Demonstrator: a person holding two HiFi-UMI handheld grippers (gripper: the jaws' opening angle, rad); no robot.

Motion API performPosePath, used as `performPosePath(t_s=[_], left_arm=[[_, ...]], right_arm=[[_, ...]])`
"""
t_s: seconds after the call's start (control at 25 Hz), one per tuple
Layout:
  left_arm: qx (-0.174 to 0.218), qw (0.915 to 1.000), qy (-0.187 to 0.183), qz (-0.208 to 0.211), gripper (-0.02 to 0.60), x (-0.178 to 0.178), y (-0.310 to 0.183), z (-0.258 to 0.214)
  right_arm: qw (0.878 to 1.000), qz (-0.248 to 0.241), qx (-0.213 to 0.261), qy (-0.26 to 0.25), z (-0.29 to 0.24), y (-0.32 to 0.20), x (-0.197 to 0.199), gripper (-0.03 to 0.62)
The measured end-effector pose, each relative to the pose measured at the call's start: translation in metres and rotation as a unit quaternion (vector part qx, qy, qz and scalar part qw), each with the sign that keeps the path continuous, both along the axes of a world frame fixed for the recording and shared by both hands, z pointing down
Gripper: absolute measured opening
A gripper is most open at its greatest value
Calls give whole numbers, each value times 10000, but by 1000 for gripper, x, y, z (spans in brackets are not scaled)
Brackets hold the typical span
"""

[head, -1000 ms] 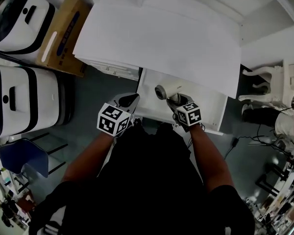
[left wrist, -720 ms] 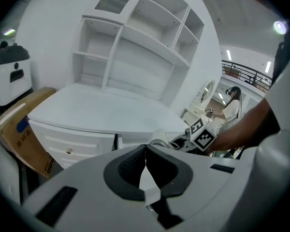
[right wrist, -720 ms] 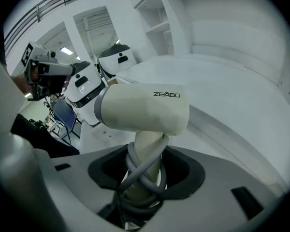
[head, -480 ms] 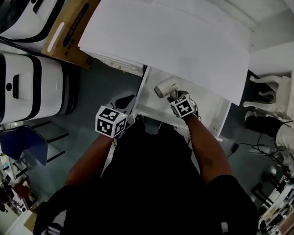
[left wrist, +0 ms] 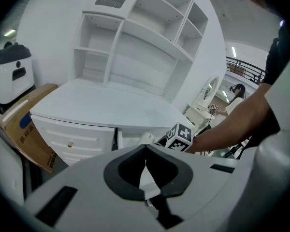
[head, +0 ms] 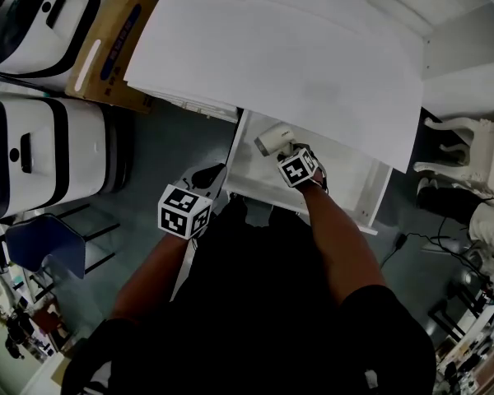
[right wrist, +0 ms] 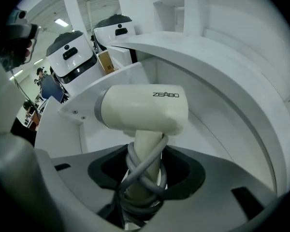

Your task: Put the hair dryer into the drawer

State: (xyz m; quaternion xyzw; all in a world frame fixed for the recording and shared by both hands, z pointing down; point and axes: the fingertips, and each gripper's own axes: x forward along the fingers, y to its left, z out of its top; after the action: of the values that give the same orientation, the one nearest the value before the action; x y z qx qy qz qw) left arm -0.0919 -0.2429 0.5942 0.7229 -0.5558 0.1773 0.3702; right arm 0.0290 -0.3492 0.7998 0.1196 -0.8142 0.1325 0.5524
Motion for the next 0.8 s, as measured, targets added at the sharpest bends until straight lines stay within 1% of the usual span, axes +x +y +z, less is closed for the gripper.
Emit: performPosePath(t_s=[0.44,0.6,0.72,0.8], left_arm=[[-10,10000,33,-92,9,-1,6,0],[-31,9999,30,-141,9,-4,11,1],[-65,9998,34,-171,9,-6,13,2],[-79,9998,39,-166,9,-7,14,2]], right_arm=[[9995,-200,26,238,20,1,-5,218],[9995,-191,-51,260,25,3,-5,218],[9987,-347,-43,359,31,6,-2,218],[9988,-348,-62,341,32,6,-2,218]])
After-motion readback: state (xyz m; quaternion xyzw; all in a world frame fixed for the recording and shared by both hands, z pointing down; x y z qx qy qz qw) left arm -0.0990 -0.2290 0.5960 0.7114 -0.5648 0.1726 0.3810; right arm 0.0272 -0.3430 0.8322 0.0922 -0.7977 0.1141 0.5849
